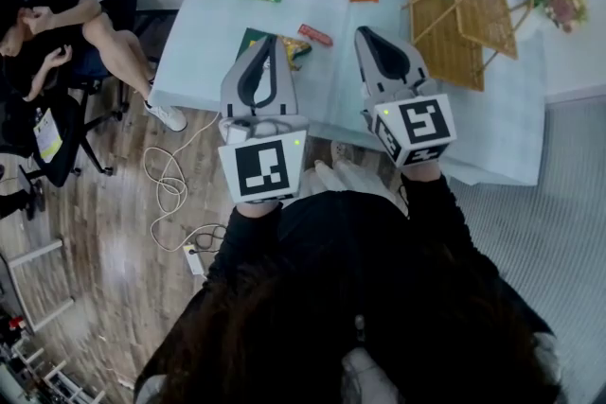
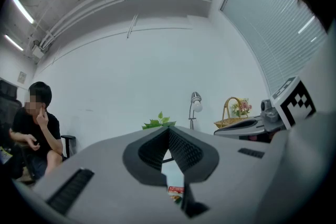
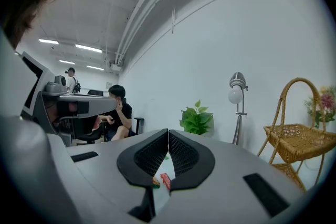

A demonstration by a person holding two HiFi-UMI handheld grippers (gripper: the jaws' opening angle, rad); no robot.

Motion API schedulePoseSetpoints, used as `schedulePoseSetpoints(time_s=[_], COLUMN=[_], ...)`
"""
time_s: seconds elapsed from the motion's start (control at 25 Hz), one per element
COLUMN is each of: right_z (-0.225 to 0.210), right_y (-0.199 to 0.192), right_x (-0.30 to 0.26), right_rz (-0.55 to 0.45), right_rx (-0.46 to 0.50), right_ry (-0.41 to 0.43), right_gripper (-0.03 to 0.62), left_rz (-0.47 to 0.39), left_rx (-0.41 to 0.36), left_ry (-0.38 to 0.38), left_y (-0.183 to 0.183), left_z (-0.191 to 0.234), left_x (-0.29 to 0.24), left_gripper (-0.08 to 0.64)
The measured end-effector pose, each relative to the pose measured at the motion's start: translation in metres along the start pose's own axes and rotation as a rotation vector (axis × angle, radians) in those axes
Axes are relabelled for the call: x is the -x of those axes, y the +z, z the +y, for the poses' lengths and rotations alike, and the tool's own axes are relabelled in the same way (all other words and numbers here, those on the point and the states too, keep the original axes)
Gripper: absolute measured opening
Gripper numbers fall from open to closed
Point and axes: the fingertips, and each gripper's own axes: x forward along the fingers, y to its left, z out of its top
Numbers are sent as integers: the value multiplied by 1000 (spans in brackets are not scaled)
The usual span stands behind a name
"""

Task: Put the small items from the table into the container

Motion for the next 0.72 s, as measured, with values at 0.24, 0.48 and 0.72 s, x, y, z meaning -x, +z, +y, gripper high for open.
schedulePoseSetpoints(time_s=[0.24, 0.48, 0.72], right_z=[-11, -16, -20], right_y=[-11, -26, -46], right_x=[-23, -46, -65], right_rz=[36, 85, 129], right_rx=[6, 13, -14], right_ry=[45, 107, 187], right_gripper=[26, 26, 28], left_rz=[-4, -1, 13], left_rx=[-1, -4, -11], left_ry=[22, 61, 93], left_y=[3, 2, -2], left_z=[2, 8, 11], left_x=[-25, -47, -62], left_gripper=[3, 2, 2])
